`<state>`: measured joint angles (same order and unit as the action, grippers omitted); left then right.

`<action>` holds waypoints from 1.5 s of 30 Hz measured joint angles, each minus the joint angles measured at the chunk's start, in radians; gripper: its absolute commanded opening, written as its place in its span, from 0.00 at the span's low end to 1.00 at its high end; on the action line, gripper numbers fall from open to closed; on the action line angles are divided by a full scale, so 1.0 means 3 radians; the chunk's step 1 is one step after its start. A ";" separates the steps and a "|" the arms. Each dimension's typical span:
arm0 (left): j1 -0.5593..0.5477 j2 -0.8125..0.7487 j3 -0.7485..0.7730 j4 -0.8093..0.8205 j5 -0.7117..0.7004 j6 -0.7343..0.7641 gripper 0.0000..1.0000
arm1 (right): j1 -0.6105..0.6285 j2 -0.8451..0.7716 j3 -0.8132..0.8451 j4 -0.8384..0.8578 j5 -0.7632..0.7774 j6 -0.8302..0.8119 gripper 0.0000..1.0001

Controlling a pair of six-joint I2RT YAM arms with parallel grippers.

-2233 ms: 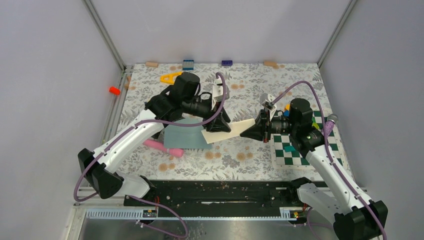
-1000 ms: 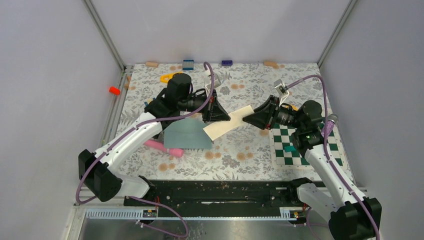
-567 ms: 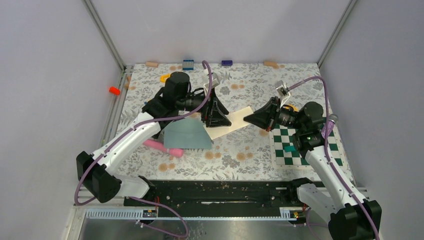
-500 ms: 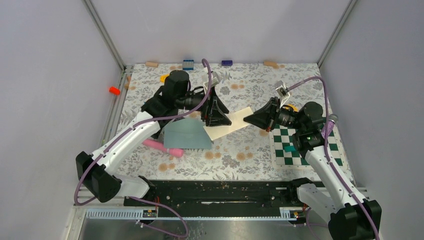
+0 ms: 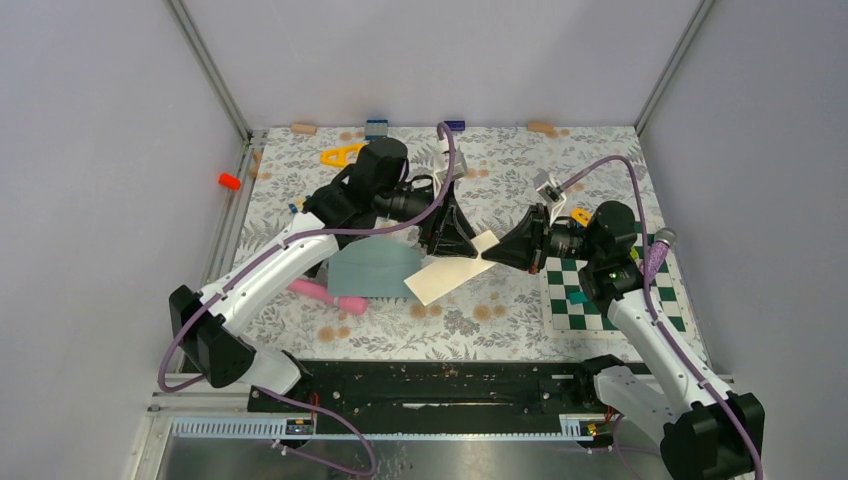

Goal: Place the letter into the envelope and seal it
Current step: Fold the letter.

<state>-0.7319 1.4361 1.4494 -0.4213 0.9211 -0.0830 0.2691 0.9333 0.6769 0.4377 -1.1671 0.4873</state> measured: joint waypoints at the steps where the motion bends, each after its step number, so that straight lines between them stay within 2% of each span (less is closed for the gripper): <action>1: -0.0003 0.0017 0.0013 -0.0018 0.0000 0.0013 0.42 | 0.0014 0.0003 0.0000 -0.0024 -0.0019 -0.0029 0.00; 6: -0.0017 0.0045 0.0034 -0.0107 -0.0001 0.0092 0.16 | 0.0042 0.0003 0.0000 -0.0131 -0.0079 -0.0120 0.00; 8: -0.0023 0.0045 0.0034 -0.0122 0.0000 0.0107 0.11 | 0.0042 0.0003 0.0001 -0.0153 -0.0084 -0.0139 0.00; 18: -0.0045 0.0043 0.0034 -0.0150 0.0000 0.0192 0.17 | 0.0037 -0.0114 0.0022 -0.0276 0.0011 -0.0275 0.00; 36: -0.0051 0.0009 0.0033 -0.0364 -0.0006 0.0516 0.15 | -0.0173 -0.0315 0.0131 -0.0385 0.0085 -0.0361 0.00; 45: -0.0051 -0.0067 0.0032 -0.0515 -0.0009 0.0722 0.18 | -0.0350 -0.0418 0.0285 -0.0401 0.0079 -0.0324 0.00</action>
<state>-0.7471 1.4158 1.4590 -0.5758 0.9184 0.1337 0.1642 0.8078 0.7624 0.3176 -1.1435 0.3901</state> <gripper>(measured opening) 0.175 0.019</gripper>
